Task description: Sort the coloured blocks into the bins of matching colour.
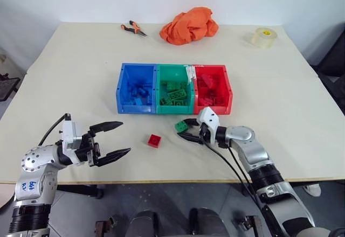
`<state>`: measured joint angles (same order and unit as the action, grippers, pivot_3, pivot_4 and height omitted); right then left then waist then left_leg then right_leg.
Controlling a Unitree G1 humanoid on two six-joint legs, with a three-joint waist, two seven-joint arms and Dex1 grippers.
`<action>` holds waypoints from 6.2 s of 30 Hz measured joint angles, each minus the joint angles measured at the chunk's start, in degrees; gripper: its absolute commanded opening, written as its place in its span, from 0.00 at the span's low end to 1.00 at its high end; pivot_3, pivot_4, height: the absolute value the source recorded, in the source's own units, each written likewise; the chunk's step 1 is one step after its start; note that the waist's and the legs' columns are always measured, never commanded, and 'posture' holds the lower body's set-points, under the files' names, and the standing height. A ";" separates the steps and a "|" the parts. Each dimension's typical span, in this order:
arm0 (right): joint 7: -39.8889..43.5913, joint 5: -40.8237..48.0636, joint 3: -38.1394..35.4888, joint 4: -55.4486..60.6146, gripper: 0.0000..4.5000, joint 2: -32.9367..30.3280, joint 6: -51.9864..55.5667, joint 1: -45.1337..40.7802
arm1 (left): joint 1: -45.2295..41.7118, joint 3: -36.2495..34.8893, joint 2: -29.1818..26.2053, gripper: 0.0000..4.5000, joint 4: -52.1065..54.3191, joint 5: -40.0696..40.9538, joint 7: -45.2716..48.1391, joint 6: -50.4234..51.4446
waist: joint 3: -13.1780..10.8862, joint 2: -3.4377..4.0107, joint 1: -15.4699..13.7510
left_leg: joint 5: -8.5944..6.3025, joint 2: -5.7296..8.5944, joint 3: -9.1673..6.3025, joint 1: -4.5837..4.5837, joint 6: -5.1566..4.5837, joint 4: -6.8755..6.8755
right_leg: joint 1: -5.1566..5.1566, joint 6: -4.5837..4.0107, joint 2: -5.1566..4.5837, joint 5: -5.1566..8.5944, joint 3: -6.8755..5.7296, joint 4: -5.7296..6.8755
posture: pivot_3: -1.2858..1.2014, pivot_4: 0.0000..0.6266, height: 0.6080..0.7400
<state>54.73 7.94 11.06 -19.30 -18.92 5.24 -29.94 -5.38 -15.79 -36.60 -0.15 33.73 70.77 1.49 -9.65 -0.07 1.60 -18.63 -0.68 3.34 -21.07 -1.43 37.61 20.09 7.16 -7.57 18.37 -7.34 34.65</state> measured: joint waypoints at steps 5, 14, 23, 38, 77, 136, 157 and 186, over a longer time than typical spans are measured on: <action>1.95 1.10 0.21 7.71 0.03 -2.27 3.73 3.85 | 0.03 -0.02 0.01 1.00 -0.01 0.05 0.03 -0.22 | -0.02 0.03 -0.05 | 0.00 0.01 -0.04 -0.05 0.00 0.00 | 0.05 0.00 -0.02 0.00 0.05 0.00 | 0.52 0.24 1.00; 2.33 4.09 -1.37 17.22 0.01 -5.99 10.08 4.50 | -1.55 0.25 0.47 1.00 -1.41 0.01 0.29 -1.00 | -0.02 0.03 -0.07 | -0.01 0.01 -0.01 -0.07 0.01 -0.01 | 0.08 0.00 0.00 0.00 -0.04 0.00 | 0.52 0.24 1.00; 2.53 4.32 -0.94 18.14 0.59 -7.42 14.06 4.46 | -2.31 0.82 0.70 1.00 -2.83 -0.01 0.33 -1.57 | -0.02 0.03 -0.08 | -0.01 0.03 0.02 -0.07 0.01 -0.01 | 0.10 0.00 0.00 0.00 -0.09 0.00 | 0.52 0.24 1.00; 11.23 9.08 -5.98 19.73 0.99 -17.34 10.74 8.92 | -2.31 2.62 2.22 1.00 2.49 -1.20 -4.90 -0.14 | -0.02 0.02 -0.69 | -0.02 0.05 0.03 -0.08 -0.02 0.00 | 0.02 0.00 -0.03 0.00 -0.07 -0.13 | 0.52 0.24 1.00; 30.50 21.59 -19.95 11.23 0.99 -30.29 5.10 8.96 | -17.95 32.63 21.35 1.00 22.40 -21.89 -57.01 52.20 | -0.04 0.03 -3.16 | -0.05 0.05 -0.06 -0.09 -0.07 0.28 | -0.60 0.02 0.09 -0.01 -0.10 -0.91 | 0.52 0.24 1.00; 15.62 24.71 -31.17 10.15 1.00 -27.27 7.35 8.83 | -46.17 27.12 30.98 0.89 -22.01 -31.95 -55.47 23.17 | -0.04 0.02 -3.78 | -0.04 0.11 0.18 -0.12 -0.10 0.34 | -0.47 0.08 0.15 -0.04 -0.42 -0.82 | 0.52 0.24 1.00; 33.09 22.73 -22.32 1.00 1.00 -32.62 3.46 4.93 | -7.42 11.02 3.38 1.00 36.05 -8.24 -34.94 55.61 | -0.07 0.16 -2.92 | -0.08 0.01 -0.10 -0.05 -0.14 0.44 | -0.64 0.04 0.05 -0.02 0.10 -0.86 | 0.52 0.24 1.00; 33.70 28.96 -13.44 4.04 1.00 -38.59 -1.22 8.89 | -3.14 16.54 1.36 1.00 24.59 -13.22 -34.79 40.33 | -0.10 0.25 -2.87 | -0.16 -0.06 0.04 -0.03 -0.09 0.40 | -0.59 0.00 0.11 0.00 0.02 -0.86 | 0.52 0.24 1.00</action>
<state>88.43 36.90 -2.39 -15.26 -57.51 4.02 -21.05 -8.52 0.74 -35.24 24.44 20.51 35.98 41.82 -9.75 0.19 -1.28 -18.79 -0.74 3.39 -21.11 -1.52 38.01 19.50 7.16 -7.46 18.38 -7.32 33.78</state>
